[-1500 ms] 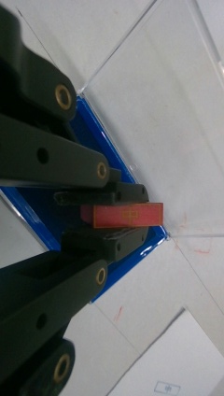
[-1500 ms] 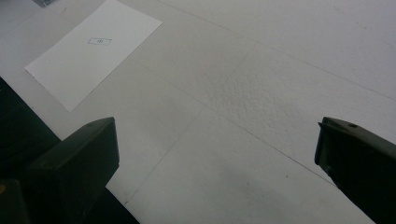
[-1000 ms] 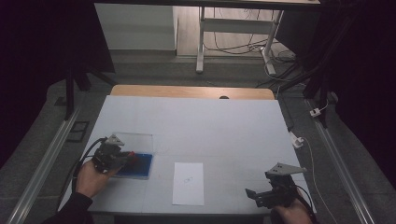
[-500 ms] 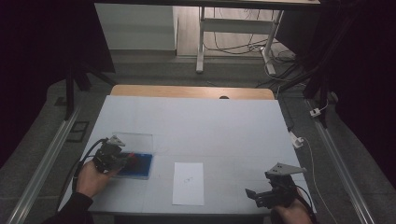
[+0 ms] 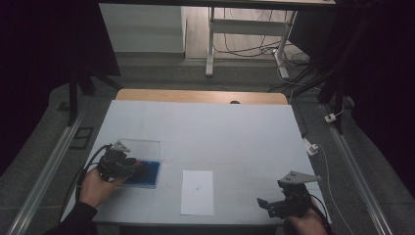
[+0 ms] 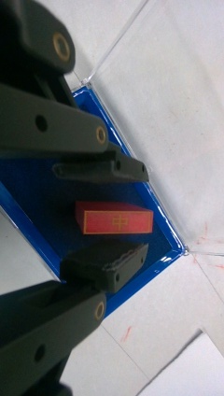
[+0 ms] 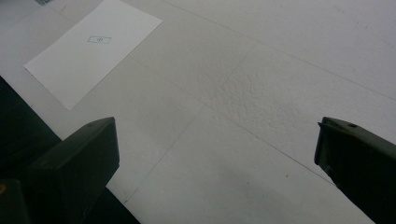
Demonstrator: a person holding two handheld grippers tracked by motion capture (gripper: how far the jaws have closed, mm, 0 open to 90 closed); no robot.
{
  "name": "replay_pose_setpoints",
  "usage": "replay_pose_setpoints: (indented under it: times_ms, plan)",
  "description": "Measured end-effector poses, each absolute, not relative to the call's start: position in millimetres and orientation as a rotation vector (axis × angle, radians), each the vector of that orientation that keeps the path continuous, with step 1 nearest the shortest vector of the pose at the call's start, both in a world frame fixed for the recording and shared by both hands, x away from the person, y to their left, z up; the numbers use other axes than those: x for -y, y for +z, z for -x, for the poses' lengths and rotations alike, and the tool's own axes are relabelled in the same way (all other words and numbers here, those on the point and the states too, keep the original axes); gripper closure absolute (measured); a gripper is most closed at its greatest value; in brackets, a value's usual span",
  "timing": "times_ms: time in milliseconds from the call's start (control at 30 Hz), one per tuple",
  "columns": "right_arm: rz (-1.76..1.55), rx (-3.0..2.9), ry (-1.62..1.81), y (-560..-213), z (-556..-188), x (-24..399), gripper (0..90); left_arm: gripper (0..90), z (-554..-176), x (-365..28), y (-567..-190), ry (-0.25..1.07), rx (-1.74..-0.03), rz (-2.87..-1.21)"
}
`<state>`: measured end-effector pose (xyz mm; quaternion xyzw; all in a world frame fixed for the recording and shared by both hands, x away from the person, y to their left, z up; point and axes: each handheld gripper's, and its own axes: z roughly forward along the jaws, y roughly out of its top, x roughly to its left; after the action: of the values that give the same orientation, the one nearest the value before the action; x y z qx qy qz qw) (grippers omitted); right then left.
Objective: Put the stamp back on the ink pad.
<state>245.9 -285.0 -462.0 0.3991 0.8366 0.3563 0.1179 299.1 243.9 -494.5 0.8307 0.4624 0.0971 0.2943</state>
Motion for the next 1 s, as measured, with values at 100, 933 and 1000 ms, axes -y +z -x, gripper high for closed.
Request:
replay_pose_setpoints:
  times_ms: [100, 933, 1000]
  plan:
    - [-1.167, -2.447, 1.043, -462.0, -245.9, 285.0, 0.0, 50.0, -297.5, -244.1, -492.5, 0.262, -1.225, -2.193]
    - [-1.169, -2.444, 1.044, -461.5, -245.6, 285.4, 0.0, 0.0, -285.9, -244.2, -479.4, 0.228, -1.128, -2.055]
    - [-1.171, -2.444, 1.044, -461.5, -245.7, 285.5, 0.0, 0.0, -284.4, -244.4, -477.6, 0.215, -1.119, -2.044]
